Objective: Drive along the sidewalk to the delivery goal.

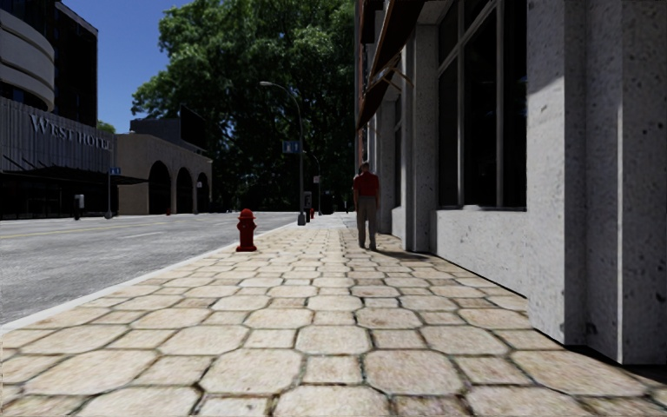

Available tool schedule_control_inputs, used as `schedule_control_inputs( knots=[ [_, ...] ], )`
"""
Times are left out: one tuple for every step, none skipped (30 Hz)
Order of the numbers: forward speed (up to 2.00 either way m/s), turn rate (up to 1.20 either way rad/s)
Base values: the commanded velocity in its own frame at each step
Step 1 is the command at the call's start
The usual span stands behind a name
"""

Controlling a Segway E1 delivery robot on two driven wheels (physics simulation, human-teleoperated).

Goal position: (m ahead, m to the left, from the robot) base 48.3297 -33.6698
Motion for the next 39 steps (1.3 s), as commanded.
schedule_control_inputs(
  knots=[
    [2.00, -0.33],
    [2.00, -0.33],
    [2.00, -0.31],
    [2.00, -0.30],
    [2.00, -0.09],
    [2.00, 0.00],
    [2.00, 0.00],
    [2.00, 0.00],
    [2.00, 0.00],
    [2.00, 0.00],
    [2.00, 0.00],
    [2.00, 0.00],
    [2.00, 0.00],
    [2.00, 0.00],
    [2.00, 0.00],
    [2.00, 0.00],
    [2.00, 0.00],
    [2.00, 0.00],
    [2.00, 0.00],
    [2.00, 0.00],
    [2.00, 0.00],
    [2.00, 0.00],
    [2.00, 0.00],
    [2.00, 0.00],
    [2.00, 0.00],
    [2.00, 0.00],
    [2.00, 0.00],
    [2.00, 0.00],
    [2.00, 0.00],
    [2.00, 0.00],
    [2.00, 0.00],
    [2.00, 0.00],
    [2.00, 0.00],
    [2.00, 0.00],
    [2.00, 0.00],
    [2.00, 0.00],
    [2.00, 0.00],
    [2.00, 0.00],
    [2.00, 0.00]
  ],
)
